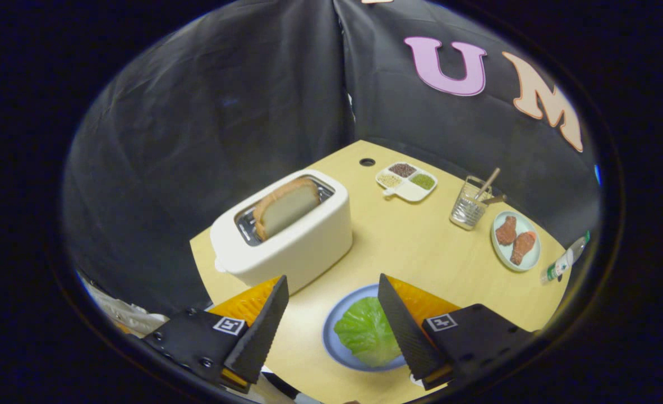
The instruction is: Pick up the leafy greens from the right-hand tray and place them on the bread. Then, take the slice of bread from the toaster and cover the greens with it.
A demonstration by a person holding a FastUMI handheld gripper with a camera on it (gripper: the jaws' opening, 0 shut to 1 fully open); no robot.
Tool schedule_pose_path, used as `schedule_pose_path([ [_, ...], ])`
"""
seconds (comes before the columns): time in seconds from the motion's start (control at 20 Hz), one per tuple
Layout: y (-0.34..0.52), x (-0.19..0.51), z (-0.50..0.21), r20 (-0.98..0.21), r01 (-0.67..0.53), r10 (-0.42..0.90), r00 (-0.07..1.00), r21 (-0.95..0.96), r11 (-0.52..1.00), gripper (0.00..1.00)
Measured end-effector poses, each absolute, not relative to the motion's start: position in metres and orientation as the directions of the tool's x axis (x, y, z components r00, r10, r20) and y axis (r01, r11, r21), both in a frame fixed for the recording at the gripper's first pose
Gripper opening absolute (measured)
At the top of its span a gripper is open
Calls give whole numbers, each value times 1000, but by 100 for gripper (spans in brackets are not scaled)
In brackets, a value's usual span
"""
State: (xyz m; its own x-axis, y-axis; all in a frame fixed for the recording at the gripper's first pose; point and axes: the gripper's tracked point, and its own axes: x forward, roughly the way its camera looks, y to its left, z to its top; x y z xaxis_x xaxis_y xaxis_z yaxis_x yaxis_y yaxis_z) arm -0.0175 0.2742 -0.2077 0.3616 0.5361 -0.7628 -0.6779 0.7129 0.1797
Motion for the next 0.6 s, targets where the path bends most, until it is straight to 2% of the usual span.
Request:
schedule_pose_path([
  [0.6, 354, 8, -180, -731, -670, 579, 361, 229, 707, 100],
])
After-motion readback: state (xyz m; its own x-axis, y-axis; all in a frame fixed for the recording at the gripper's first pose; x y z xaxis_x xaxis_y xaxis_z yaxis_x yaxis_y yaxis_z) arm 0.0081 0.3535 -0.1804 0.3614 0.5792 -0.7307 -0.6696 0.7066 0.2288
